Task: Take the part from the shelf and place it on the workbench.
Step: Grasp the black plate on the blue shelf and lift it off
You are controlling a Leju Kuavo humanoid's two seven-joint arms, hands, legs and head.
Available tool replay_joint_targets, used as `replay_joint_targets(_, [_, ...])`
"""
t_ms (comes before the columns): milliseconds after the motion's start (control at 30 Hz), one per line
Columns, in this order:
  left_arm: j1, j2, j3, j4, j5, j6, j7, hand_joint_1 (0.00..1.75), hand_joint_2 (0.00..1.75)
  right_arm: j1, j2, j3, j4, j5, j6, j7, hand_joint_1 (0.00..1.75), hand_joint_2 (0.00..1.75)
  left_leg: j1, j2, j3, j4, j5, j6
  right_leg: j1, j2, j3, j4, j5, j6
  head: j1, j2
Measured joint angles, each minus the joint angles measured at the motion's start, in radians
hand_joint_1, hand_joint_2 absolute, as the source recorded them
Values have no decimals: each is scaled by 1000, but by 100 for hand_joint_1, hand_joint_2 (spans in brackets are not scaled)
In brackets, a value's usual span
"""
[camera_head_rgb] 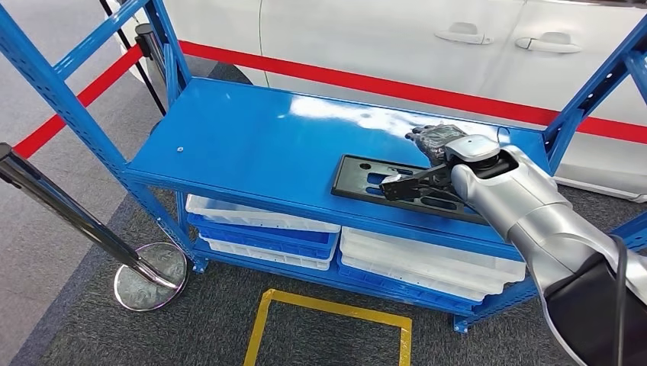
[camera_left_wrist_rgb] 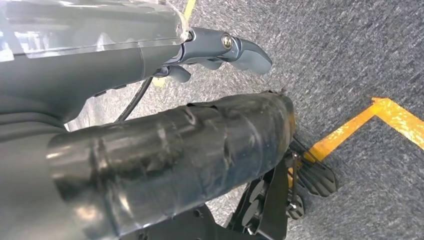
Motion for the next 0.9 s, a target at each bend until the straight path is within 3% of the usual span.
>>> replay_joint_targets(167, [-4, 0, 20, 15, 19, 15, -30, 0, 0, 6, -97, 36, -140, -80, -16, -107, 0, 175, 0, 0, 0, 1, 0, 0, 0, 0, 0, 0, 0, 0, 0, 0])
replay_joint_targets(333, [-3, -1, 30, 31, 23, 37, -41, 0, 0, 17, -257, 79, -408, -212, 34, -106, 0, 175, 0, -2, -1, 1, -1, 1, 0, -2, 0, 0, -1, 1, 0, 0])
replay_joint_targets(467, [-3, -1, 33, 39, 25, 45, -44, 0, 0, 19, -366, 107, -575, -243, 37, -97, 0, 175, 0, -1, -1, 1, -2, 0, 0, -1, 0, 0, -1, 1, 0, 0])
replay_joint_targets(900, [-4, -1, 33, 48, 33, 48, -56, 0, 0, 25, -523, 172, -810, -309, 41, -75, 0, 175, 0, -1, 0, 1, -2, 0, 0, -1, 0, 0, -1, 1, 0, 0])
